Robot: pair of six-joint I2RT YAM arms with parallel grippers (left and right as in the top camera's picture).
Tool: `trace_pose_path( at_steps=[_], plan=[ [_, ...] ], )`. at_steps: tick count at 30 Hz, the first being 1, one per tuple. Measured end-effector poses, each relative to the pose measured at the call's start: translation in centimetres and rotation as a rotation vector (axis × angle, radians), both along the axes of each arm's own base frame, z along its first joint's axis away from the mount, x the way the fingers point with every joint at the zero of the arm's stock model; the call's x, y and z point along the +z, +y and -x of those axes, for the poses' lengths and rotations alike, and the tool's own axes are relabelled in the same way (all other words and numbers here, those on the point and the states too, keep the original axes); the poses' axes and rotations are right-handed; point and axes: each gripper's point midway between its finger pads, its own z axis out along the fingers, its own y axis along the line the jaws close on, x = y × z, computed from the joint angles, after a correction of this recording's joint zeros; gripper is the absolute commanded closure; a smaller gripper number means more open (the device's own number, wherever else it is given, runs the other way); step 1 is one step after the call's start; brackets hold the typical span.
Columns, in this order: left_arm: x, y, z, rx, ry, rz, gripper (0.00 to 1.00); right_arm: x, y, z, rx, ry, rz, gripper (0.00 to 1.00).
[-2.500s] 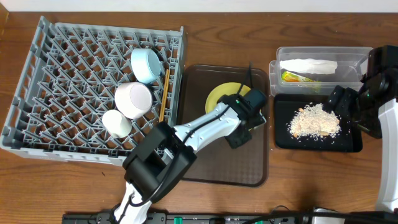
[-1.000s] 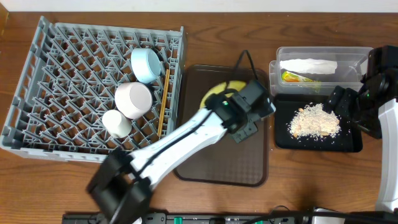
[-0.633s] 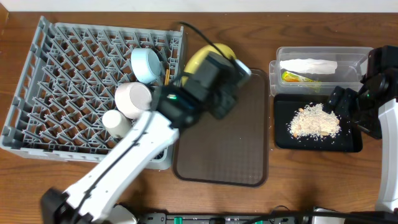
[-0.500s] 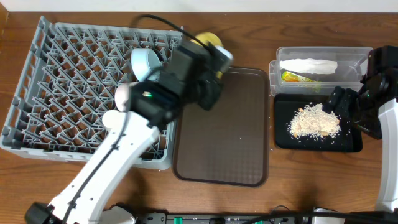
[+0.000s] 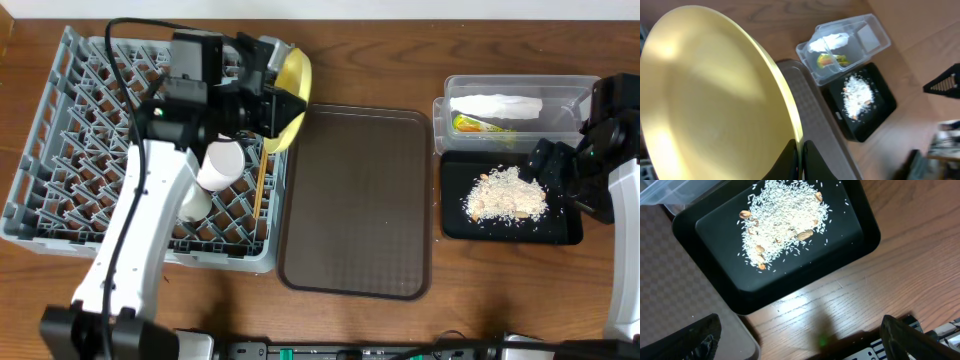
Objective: Sort waste into correct bins and load items into the dishwasher
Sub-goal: 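Stand the yellow plate upright in the rack and release it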
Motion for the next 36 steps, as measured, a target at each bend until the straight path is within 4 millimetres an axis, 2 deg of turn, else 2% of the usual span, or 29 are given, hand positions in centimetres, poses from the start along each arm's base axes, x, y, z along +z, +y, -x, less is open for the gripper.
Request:
trace_pose_path(
  at_steps=[10, 11, 12, 14, 18, 22, 25, 29, 32, 34, 36],
  plan=[
    [-4.1, 2.7, -2.6, 0.039, 0.141, 0.077, 0.92, 0.0, 0.0, 0.1, 0.000, 0.002, 0.000, 0.01],
    [-4.5, 3.0, -2.8, 0.046, 0.153, 0.078, 0.84, 0.0, 0.0, 0.1, 0.000, 0.003, -0.001, 0.01],
    [-4.9, 3.2, -3.0, 0.054, 0.162, 0.077, 0.70, 0.0, 0.0, 0.1, 0.000, 0.005, -0.001, 0.01],
    [-5.6, 3.9, -3.4, 0.071, 0.176, 0.073, 0.53, 0.0, 0.0, 0.1, 0.000, 0.005, -0.001, 0.01],
    [-6.3, 5.1, -3.9, 0.116, 0.178, 0.039, 0.31, 0.0, 0.0, 0.1, 0.000, 0.005, -0.001, 0.01],
    [-6.8, 6.6, -4.5, 0.180, 0.170, -0.022, 0.26, 0.0, 0.0, 0.1, 0.000, 0.002, -0.001, 0.01],
    [-5.9, 7.8, -4.6, 0.230, 0.129, -0.075, 0.22, 0.1, -0.1, -0.5, 0.000, -0.019, 0.001, 0.01],
    [-3.1, 8.7, -3.3, 0.281, 0.059, -0.141, 0.17, 0.4, 0.5, -2.3, 0.017, -0.097, -0.033, 0.01],
    [-1.1, 8.3, -0.9, 0.298, 0.030, -0.203, 0.16, 1.0, 1.5, -4.6, 0.073, -0.195, -0.069, 0.01],
    [-1.1, 8.1, 0.6, 0.309, 0.050, -0.267, 0.15, 1.7, 2.8, -6.4, 0.139, -0.266, -0.094, 0.01],
    [-2.2, 8.3, 2.0, 0.338, 0.109, -0.337, 0.15, 2.3, 4.6, -7.7, 0.226, -0.321, -0.109, 0.01]
  ],
)
